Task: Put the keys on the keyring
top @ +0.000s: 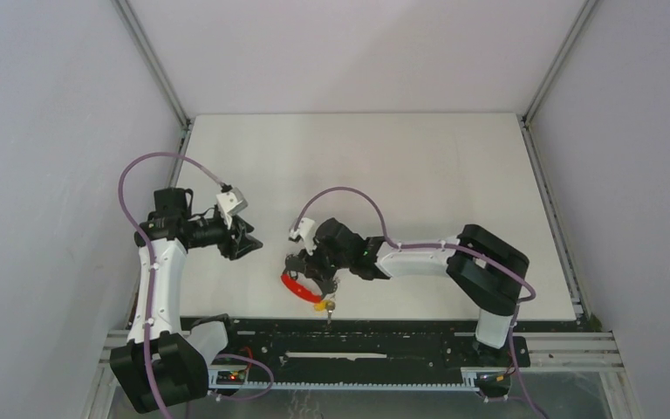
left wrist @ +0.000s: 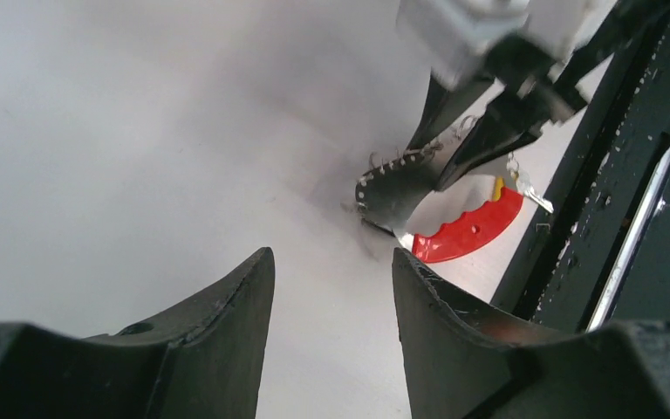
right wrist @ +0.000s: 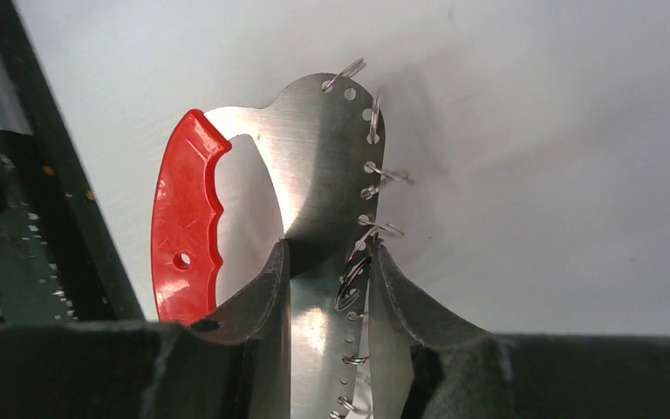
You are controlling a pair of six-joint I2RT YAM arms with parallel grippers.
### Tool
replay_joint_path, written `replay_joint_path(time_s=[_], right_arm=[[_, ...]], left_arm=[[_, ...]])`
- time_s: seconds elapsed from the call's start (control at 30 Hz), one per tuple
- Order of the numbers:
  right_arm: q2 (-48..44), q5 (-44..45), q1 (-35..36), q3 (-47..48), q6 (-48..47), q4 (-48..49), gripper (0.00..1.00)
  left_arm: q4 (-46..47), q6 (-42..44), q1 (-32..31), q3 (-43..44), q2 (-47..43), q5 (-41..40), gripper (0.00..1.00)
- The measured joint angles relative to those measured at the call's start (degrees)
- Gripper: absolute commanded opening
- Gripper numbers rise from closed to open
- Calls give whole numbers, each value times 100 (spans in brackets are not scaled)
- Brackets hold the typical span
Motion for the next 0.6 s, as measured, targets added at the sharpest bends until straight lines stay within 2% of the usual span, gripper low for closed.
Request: replay_joint_path(time_s=[0.3,0.47,0.6], right_arm=[[-1027,-881,-293,-1060,535,1567,8],[-1266,-1539,-527,-1259,844,2120,7],[-1504,-2210,-715,-1342,1062,2424,9]], left_arm=[[-514,890,2,0,33,-22,58],[-861,1460,4,0,33,13,61],[-1482,2238,9,39,33,155,64]])
